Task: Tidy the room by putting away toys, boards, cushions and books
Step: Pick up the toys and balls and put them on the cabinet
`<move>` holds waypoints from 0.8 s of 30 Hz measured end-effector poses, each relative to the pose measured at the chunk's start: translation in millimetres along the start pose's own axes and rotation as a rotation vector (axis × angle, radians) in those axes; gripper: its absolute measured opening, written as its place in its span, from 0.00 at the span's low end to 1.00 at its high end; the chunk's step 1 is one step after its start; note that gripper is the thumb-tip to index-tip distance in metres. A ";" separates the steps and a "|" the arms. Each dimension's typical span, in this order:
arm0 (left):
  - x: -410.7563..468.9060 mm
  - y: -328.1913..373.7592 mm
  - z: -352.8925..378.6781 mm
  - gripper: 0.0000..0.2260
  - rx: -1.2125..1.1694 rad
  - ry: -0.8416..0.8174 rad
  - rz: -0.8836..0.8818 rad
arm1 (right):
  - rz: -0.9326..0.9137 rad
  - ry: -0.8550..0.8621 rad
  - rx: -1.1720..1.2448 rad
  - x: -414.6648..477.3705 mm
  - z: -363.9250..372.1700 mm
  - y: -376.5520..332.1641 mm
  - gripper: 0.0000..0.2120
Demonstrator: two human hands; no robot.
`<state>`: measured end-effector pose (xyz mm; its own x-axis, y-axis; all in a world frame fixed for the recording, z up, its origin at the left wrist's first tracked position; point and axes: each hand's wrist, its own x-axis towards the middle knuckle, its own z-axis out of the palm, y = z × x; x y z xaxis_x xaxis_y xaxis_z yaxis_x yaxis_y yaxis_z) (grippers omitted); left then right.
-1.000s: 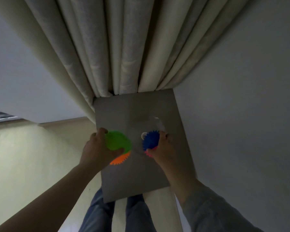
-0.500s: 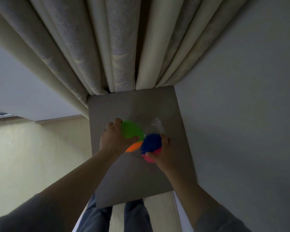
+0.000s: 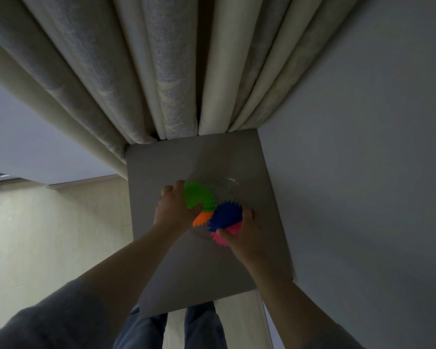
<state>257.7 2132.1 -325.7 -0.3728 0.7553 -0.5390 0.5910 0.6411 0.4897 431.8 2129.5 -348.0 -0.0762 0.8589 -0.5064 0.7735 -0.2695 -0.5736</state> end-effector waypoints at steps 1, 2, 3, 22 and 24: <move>-2.7 -0.3 -3.0 0.31 -0.004 0.006 0.013 | 0.002 -0.007 0.005 -2.0 -2.1 -1.4 0.40; -6.0 -0.8 -5.9 0.30 -0.009 0.013 0.022 | -0.001 -0.009 0.014 -4.4 -5.0 -3.1 0.39; -9.2 -0.8 -8.6 0.29 -0.021 0.022 0.030 | -0.004 -0.012 0.022 -6.8 -9.1 -5.7 0.38; -161.9 -30.4 -104.5 0.14 -0.369 0.299 0.068 | -0.314 -0.054 0.097 -114.1 -60.3 -110.5 0.29; -191.4 -48.9 -123.5 0.13 -0.432 0.381 0.033 | -0.401 -0.086 0.083 -136.3 -51.8 -135.9 0.26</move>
<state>211.7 1973.0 -161.9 -0.6383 0.7198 -0.2729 0.2903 0.5534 0.7807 369.6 2071.7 -167.7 -0.4164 0.8642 -0.2823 0.6190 0.0421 -0.7843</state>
